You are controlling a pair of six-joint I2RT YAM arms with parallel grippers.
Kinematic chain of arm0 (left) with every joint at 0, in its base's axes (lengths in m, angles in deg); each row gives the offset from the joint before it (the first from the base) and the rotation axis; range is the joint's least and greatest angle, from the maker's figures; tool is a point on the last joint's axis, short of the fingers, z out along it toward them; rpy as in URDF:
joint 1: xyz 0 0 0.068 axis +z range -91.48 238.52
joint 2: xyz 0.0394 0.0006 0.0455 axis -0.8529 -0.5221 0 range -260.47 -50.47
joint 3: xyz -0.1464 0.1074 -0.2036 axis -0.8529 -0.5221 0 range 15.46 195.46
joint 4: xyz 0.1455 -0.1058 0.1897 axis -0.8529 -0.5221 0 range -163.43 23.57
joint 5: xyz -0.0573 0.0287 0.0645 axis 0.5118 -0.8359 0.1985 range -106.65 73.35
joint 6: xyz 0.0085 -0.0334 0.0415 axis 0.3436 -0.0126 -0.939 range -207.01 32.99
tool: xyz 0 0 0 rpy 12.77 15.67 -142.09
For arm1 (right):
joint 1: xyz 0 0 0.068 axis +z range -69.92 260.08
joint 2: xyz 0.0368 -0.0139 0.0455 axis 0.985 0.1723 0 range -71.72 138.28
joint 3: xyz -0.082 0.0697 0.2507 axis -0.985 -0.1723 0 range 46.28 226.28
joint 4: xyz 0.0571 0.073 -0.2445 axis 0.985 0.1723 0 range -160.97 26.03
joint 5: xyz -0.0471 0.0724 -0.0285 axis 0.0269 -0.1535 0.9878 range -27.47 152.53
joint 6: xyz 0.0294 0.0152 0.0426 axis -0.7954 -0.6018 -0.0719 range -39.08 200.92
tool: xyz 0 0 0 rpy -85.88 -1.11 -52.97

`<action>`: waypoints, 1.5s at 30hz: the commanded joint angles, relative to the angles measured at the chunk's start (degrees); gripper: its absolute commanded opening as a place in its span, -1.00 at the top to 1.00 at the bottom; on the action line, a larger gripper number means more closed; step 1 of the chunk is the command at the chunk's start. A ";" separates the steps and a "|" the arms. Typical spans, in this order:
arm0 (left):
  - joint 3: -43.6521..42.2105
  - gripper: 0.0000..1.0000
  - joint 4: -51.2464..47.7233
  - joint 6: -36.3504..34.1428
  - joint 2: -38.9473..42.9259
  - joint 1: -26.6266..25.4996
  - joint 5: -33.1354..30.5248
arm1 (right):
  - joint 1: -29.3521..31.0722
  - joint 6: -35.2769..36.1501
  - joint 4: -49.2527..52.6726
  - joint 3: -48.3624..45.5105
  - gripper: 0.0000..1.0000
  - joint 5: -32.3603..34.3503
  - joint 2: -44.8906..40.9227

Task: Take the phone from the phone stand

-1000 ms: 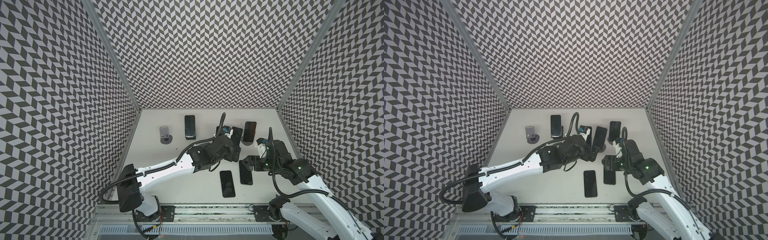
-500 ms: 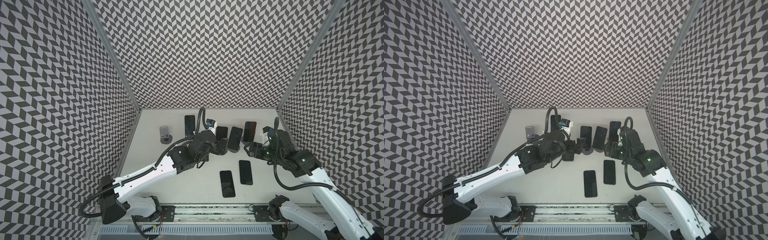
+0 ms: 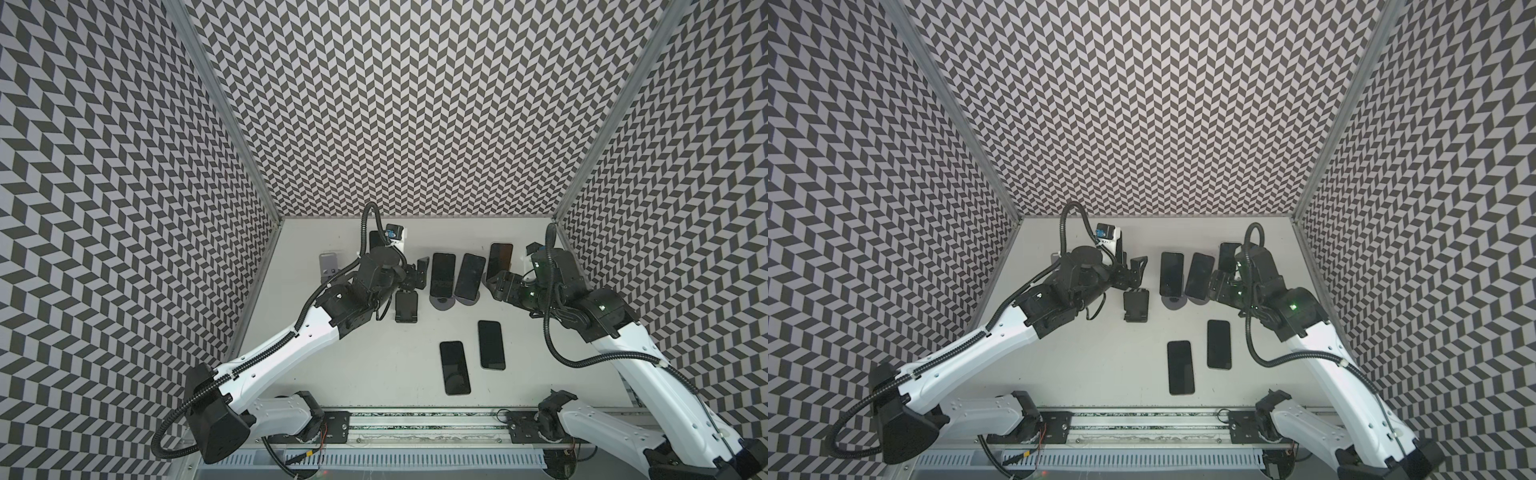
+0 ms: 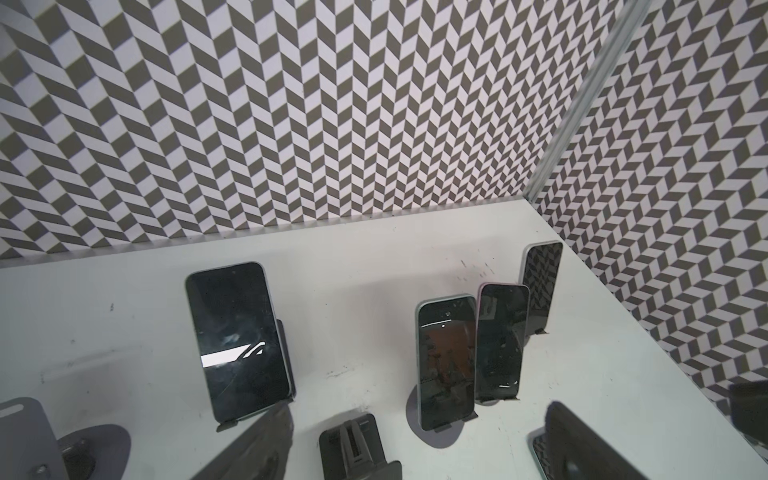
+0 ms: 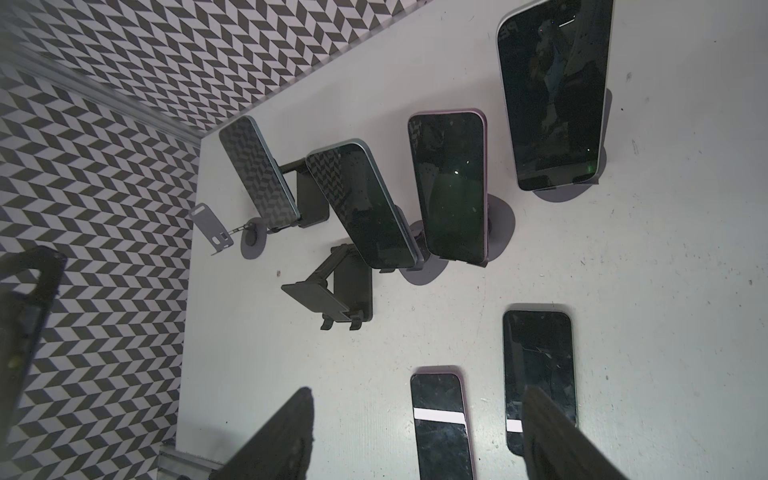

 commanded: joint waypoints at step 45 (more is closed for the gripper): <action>10.05 -0.85 1.49 -4.21 -16.52 16.00 10.80 | 0.40 2.21 -7.29 4.07 -0.50 -4.10 5.13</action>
